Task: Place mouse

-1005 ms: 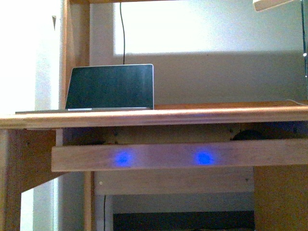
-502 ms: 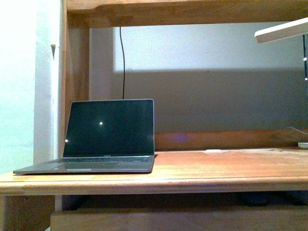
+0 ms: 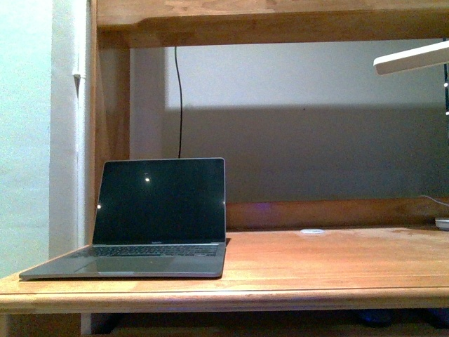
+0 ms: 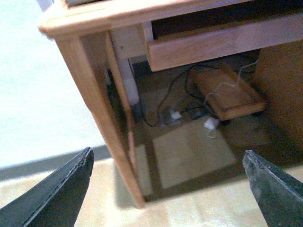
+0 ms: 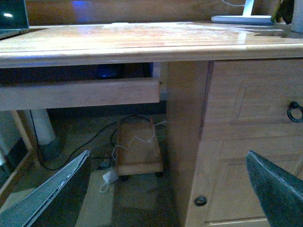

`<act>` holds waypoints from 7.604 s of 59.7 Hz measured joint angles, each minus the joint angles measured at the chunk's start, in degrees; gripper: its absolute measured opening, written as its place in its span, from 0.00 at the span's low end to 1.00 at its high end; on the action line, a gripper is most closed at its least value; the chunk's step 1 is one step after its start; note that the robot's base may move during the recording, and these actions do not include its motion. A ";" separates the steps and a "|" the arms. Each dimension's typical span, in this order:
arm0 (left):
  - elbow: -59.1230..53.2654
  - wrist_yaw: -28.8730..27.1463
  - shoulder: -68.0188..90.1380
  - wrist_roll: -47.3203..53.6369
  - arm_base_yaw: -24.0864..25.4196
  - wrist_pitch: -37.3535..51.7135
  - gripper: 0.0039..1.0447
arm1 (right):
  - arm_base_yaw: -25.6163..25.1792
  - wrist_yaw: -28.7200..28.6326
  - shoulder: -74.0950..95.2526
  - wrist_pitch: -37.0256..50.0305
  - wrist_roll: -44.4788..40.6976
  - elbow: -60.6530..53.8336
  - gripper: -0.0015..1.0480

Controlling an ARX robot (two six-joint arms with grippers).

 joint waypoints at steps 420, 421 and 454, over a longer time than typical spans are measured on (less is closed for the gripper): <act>-9.92 -20.92 -38.69 -15.50 -8.35 -15.65 0.93 | 28.98 23.93 92.19 1.09 4.61 74.40 0.53; -9.92 -20.92 -38.69 -15.50 -8.35 -15.65 0.93 | 29.24 24.35 93.46 1.09 4.44 75.78 0.53; -9.92 -20.92 -38.69 -15.50 -8.35 -15.65 0.93 | 30.93 29.53 115.14 -1.97 0.98 97.42 0.53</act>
